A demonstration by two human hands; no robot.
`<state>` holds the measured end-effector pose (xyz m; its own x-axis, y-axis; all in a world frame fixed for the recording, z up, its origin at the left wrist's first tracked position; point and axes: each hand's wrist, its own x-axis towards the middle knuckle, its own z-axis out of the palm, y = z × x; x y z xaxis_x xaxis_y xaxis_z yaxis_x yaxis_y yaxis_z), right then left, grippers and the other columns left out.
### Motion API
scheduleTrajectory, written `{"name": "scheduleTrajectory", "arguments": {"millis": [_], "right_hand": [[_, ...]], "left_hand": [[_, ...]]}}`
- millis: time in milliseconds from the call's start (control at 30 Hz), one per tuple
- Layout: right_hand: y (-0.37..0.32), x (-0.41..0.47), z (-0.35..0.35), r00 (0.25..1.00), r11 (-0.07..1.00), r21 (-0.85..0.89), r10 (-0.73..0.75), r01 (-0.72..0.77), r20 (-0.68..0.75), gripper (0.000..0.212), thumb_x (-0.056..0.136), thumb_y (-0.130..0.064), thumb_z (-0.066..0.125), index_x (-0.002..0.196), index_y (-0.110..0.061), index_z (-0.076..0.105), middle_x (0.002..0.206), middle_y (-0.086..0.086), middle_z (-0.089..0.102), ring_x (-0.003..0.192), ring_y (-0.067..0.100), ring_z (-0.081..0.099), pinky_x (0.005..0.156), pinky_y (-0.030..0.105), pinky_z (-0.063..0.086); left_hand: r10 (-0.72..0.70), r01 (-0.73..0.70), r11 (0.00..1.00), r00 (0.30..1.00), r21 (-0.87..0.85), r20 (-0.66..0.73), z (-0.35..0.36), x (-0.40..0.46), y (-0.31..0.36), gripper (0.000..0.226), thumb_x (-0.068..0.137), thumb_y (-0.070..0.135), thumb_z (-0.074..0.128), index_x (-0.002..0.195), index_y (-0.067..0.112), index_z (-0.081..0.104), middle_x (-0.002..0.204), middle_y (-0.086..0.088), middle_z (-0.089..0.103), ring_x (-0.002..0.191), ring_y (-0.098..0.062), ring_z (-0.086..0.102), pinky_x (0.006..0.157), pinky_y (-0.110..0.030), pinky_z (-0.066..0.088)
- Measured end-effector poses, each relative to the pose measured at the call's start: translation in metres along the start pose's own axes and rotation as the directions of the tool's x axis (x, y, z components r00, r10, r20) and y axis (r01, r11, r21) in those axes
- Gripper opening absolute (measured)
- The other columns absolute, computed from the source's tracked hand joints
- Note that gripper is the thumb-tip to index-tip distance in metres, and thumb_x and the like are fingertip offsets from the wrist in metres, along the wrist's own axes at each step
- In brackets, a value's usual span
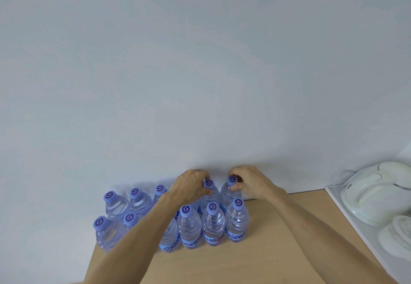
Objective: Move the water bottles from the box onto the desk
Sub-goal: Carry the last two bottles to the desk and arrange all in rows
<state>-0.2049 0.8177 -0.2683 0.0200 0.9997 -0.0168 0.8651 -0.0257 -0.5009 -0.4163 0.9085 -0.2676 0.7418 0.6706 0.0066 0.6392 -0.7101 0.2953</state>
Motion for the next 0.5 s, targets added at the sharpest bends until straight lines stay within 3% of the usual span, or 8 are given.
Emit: {"name": "scheduleTrajectory", "arguments": {"millis": [167,300,367,500], "right_hand": [[0.000,-0.002,0.002,1.000,1.000,0.009,0.018,-0.018,0.002,0.028,0.081,-0.018,0.076,0.107,-0.017,0.065,0.100,-0.004,0.062,0.089,0.015,0.057,0.081,0.029,0.050],[-0.005,-0.002,0.003,0.997,0.997,-0.003,0.074,-0.074,0.031,0.044,0.082,-0.034,0.075,0.120,-0.018,0.059,0.111,-0.004,0.057,0.101,0.016,0.055,0.087,0.028,0.048],[-0.016,-0.004,0.004,0.997,0.998,-0.003,0.068,-0.068,-0.039,0.057,0.082,-0.048,0.071,0.128,-0.019,0.054,0.118,-0.006,0.054,0.109,0.012,0.052,0.093,0.029,0.046],[-0.056,0.003,0.011,0.954,0.992,-0.086,-0.116,0.096,-0.276,0.043,0.091,-0.047,0.060,0.118,-0.014,0.060,0.112,-0.004,0.061,0.108,0.015,0.053,0.091,0.029,0.045]], "left_hand": [[-0.023,0.023,1.000,1.000,0.011,-0.010,0.006,0.002,-0.001,0.042,0.082,0.044,0.069,0.114,0.019,0.058,0.104,0.001,0.065,0.096,-0.021,0.060,0.075,-0.031,0.047],[0.087,-0.089,0.995,0.994,-0.034,-0.068,0.000,-0.010,-0.011,0.049,0.087,0.040,0.066,0.130,0.021,0.050,0.109,0.004,0.062,0.107,-0.015,0.054,0.087,-0.031,0.047],[0.134,-0.152,0.986,0.969,-0.073,-0.205,-0.008,-0.022,-0.021,0.040,0.090,0.036,0.062,0.127,0.021,0.053,0.105,0.005,0.062,0.101,-0.013,0.054,0.084,-0.031,0.049],[0.058,-0.112,0.985,0.930,-0.130,-0.364,-0.034,-0.052,-0.046,0.019,0.094,0.029,0.059,0.111,0.020,0.063,0.094,0.009,0.063,0.081,0.001,0.048,0.074,-0.022,0.044]]}}
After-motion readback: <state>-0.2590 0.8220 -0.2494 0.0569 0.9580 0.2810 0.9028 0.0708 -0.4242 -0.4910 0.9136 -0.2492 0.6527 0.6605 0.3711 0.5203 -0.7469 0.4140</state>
